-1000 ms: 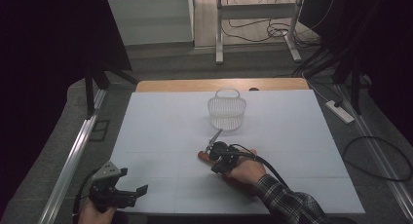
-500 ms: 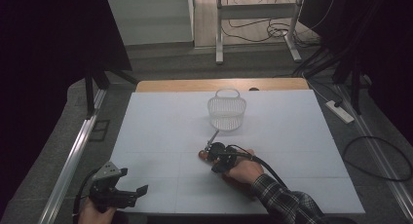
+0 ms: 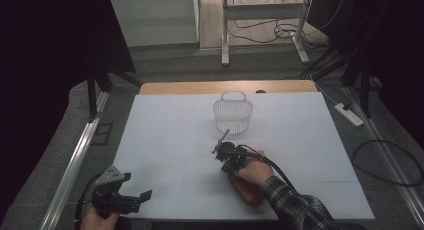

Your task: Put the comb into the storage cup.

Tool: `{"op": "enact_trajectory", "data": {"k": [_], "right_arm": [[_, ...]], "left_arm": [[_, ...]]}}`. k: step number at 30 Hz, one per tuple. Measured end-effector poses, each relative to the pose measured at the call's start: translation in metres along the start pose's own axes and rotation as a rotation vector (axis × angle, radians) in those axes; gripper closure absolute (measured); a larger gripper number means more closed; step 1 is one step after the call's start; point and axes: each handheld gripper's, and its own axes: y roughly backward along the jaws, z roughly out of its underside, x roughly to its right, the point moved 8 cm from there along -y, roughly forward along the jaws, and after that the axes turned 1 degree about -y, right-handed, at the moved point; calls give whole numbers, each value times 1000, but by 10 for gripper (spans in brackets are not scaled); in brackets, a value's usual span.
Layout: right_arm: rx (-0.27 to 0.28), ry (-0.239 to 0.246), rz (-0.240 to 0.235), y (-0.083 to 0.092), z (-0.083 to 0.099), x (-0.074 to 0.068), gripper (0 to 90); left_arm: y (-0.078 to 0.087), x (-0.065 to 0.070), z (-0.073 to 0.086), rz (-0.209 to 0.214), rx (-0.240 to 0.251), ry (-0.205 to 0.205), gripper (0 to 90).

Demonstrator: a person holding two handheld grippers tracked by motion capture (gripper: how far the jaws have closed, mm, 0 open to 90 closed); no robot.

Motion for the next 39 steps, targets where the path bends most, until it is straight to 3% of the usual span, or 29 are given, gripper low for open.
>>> {"op": "enact_trajectory", "data": {"k": [11, 16, 31, 39], "right_arm": [[8, -61, 48, 1, 8, 23, 897], [17, -100, 43, 4, 16, 34, 897], [15, -156, 57, 14, 40, 52, 897], [0, -180, 77, 23, 62, 58, 897]], "left_arm": [[0, 0, 0, -1, 0, -3, 25], [0, 0, 0, -1, 0, -2, 25], [0, 1, 0, -2, -1, -4, 27], [-1, 1, 0, -3, -3, -5, 27]]}}
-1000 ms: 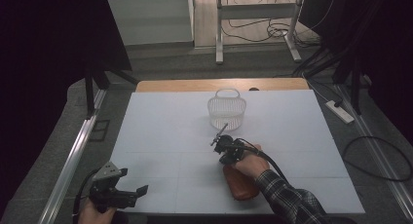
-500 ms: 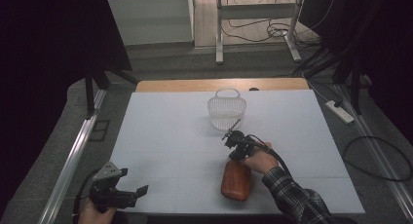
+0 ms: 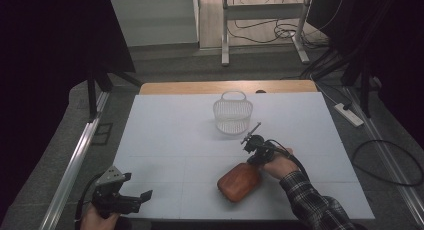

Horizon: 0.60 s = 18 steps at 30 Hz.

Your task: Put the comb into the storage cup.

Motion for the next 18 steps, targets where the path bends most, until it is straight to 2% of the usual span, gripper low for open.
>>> {"op": "enact_trajectory", "data": {"k": [8, 18], "right_arm": [[-6, -11, -3, 9, 25, 3, 897], [1, -17, -27, 18, 51, -5, 897]], "left_arm": [[-1, 0, 0, -2, -5, -4, 29], [-1, 1, -1, -5, -9, -7, 29]]}}
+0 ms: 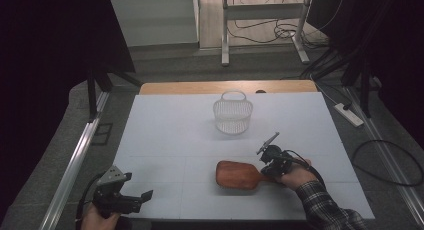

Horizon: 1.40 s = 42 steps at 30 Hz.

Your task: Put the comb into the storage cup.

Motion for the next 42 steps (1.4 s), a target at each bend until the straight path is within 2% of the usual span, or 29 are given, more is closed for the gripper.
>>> {"op": "enact_trajectory", "data": {"k": [11, 21, 28, 32, 35, 36, 40, 41, 42], "right_arm": [[14, -10, -24, 6, 18, -13, 897], [21, 1, -42, 11, 28, -26, 896], [23, 3, -31, 12, 29, -28, 896], [58, -12, -13, 20, 28, -25, 891], [89, -23, 7, 27, 28, -21, 844], [102, -28, 18, 31, 30, -20, 794], [122, -38, 33, 36, 32, -18, 742], [146, -49, 41, 42, 33, -17, 662], [159, -54, 40, 43, 32, -17, 639]], "left_arm": [[0, 0, 0, -1, -3, -4, 30], [-1, 0, 0, -3, -6, -8, 31], [-1, 0, 0, -4, -7, -9, 31], [-1, 0, 0, -5, -6, -9, 31], [-1, 0, 0, -4, -6, -9, 31], [-1, 0, 0, -4, -6, -9, 31], [-1, 0, -1, -4, -6, -8, 31], [-1, 0, -1, -4, -6, -9, 31], [-1, 1, -1, -4, -6, -8, 31]]}}
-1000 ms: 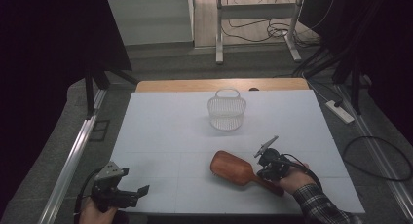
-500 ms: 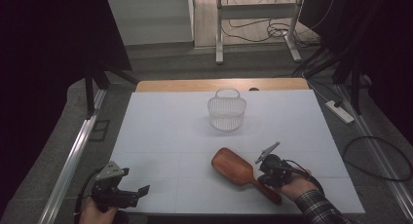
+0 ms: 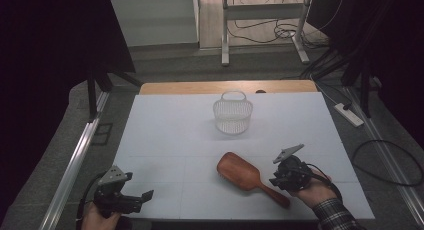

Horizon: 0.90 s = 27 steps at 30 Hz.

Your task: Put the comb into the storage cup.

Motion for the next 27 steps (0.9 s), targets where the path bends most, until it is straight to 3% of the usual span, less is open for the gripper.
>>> {"op": "enact_trajectory", "data": {"k": [6, 13, 17, 21, 27], "right_arm": [[45, -6, 27, 10, 0, -1, 432], [53, -15, 10, 13, -2, -10, 255], [67, -33, -19, 12, -6, -15, 106], [87, -25, -11, 10, -8, -16, 9], [105, -5, -9, 6, -11, -18, 0]], "left_arm": [[0, 0, 0, 0, -1, 0, 32], [0, 0, 0, 0, -2, -2, 32], [0, 1, 0, 1, -4, -4, 32], [-1, 1, 0, 1, -5, -6, 32], [-1, 1, 0, -1, -8, -9, 32]]}}
